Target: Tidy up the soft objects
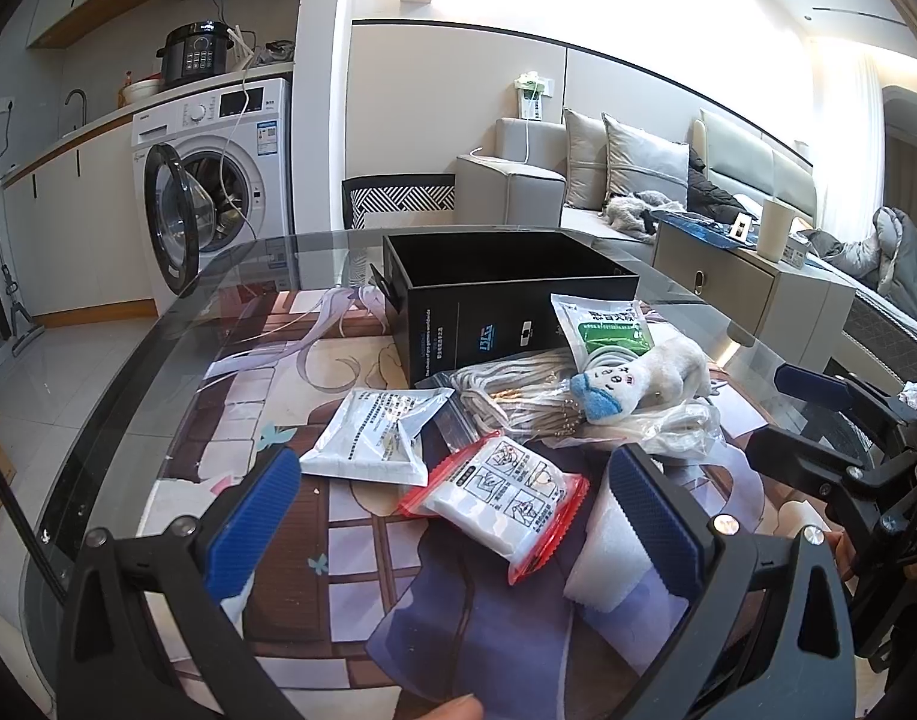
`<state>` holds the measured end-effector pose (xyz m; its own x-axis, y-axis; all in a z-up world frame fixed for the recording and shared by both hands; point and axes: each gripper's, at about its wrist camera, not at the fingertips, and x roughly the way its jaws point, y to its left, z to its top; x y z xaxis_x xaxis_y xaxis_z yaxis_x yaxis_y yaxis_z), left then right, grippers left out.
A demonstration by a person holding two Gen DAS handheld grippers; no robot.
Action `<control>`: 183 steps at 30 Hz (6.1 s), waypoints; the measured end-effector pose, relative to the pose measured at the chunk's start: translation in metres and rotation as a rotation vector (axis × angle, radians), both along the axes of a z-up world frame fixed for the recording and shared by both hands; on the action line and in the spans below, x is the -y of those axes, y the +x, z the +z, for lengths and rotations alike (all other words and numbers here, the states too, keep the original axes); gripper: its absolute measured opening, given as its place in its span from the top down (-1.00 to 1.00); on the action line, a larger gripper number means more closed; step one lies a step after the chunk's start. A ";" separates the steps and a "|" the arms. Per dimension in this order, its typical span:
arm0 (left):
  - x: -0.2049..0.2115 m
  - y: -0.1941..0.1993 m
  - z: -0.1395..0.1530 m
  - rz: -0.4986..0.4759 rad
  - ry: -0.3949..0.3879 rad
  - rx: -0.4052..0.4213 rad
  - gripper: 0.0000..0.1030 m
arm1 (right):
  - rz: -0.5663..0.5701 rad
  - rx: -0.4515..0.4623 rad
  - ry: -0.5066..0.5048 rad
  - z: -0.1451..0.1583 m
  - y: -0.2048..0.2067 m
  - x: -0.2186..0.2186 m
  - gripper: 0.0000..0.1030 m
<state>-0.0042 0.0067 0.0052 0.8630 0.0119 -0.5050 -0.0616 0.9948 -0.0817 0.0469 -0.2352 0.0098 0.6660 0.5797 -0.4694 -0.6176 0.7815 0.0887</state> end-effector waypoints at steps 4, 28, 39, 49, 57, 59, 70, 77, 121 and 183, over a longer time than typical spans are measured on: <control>0.000 0.000 0.000 -0.001 0.000 0.000 -1.00 | 0.000 -0.001 -0.001 0.001 0.001 0.000 -0.99; -0.008 0.015 -0.003 0.010 0.014 -0.054 -1.00 | -0.037 -0.086 -0.048 0.007 0.016 -0.003 -0.99; -0.004 0.025 -0.009 -0.009 0.045 -0.092 -1.00 | -0.036 -0.127 -0.091 0.009 0.029 -0.021 -0.99; -0.002 0.031 -0.016 -0.045 0.052 -0.135 -1.00 | -0.024 -0.138 -0.145 0.011 0.046 -0.044 -0.99; -0.002 0.040 -0.022 -0.068 0.042 -0.190 -1.00 | -0.003 -0.185 -0.183 0.007 0.061 -0.059 -0.99; -0.001 0.042 -0.023 -0.077 0.042 -0.200 -1.00 | -0.004 -0.194 -0.192 0.004 0.063 -0.063 -0.99; -0.003 0.048 -0.027 -0.090 0.030 -0.243 -1.00 | -0.015 -0.230 -0.236 -0.005 0.076 -0.074 -0.98; -0.004 0.048 -0.027 -0.118 0.011 -0.235 -0.84 | 0.005 -0.211 -0.238 -0.005 0.070 -0.072 -0.60; -0.005 0.029 -0.009 -0.204 -0.091 -0.171 0.28 | 0.036 -0.099 -0.059 0.028 0.029 -0.020 0.26; -0.027 0.039 0.063 -0.182 -0.168 0.002 0.06 | -0.048 0.045 0.047 0.082 0.018 0.007 0.26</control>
